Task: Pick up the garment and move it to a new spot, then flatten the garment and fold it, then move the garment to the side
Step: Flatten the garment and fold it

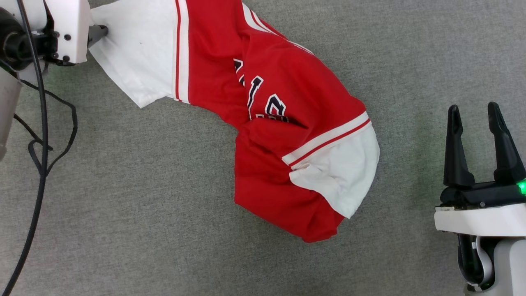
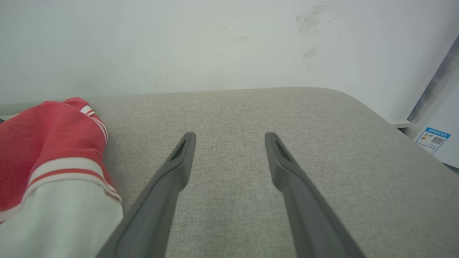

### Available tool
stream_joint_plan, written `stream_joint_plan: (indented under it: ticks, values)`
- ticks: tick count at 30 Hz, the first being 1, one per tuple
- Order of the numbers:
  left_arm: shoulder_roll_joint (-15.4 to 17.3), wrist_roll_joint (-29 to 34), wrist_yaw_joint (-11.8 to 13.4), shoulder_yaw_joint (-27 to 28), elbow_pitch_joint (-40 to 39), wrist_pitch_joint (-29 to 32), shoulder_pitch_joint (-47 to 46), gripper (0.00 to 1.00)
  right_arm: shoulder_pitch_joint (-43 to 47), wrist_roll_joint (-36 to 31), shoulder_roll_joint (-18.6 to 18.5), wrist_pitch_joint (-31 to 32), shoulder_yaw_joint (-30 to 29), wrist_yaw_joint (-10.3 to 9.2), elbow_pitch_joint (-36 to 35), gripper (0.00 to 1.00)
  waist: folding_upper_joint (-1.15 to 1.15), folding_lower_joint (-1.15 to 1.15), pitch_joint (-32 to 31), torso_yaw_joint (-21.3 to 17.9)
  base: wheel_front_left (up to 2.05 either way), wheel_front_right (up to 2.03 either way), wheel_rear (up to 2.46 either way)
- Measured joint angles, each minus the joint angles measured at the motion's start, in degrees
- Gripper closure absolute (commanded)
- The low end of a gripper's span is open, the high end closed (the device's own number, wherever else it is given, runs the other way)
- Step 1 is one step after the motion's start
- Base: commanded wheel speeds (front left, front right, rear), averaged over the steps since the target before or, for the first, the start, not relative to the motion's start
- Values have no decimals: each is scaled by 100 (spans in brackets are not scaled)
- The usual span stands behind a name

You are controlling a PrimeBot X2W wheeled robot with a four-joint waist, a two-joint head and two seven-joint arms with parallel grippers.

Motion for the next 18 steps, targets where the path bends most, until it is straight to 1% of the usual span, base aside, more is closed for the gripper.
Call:
stream_joint_plan:
  ticks: [4,5,6,9,13,18]
  values:
    - [30,-157,3,-142,-25,44,-14,0,-9,9,0,-1,-1,1,-3,0,0,-1,48,-22,0,0,0]
    - [44,-199,8,-174,-38,43,-14,71,-10,8,0,0,-5,0,-3,0,0,-1,50,-20,0,0,0]
    - [49,-220,8,-222,-64,33,-14,100,-10,7,0,0,-13,0,-3,0,0,-1,49,-14,0,0,0]
    - [37,-238,1,-449,-164,-164,-8,100,-16,-25,1,0,-23,1,-1,0,0,-1,17,27,0,0,0]
    - [-18,-163,1,-730,-234,-654,27,100,8,-96,1,0,-60,1,24,0,0,0,-135,141,0,0,0]
    - [24,-427,0,-971,-514,-1190,285,100,183,-175,1,0,-110,1,113,0,0,0,-515,324,0,0,0]
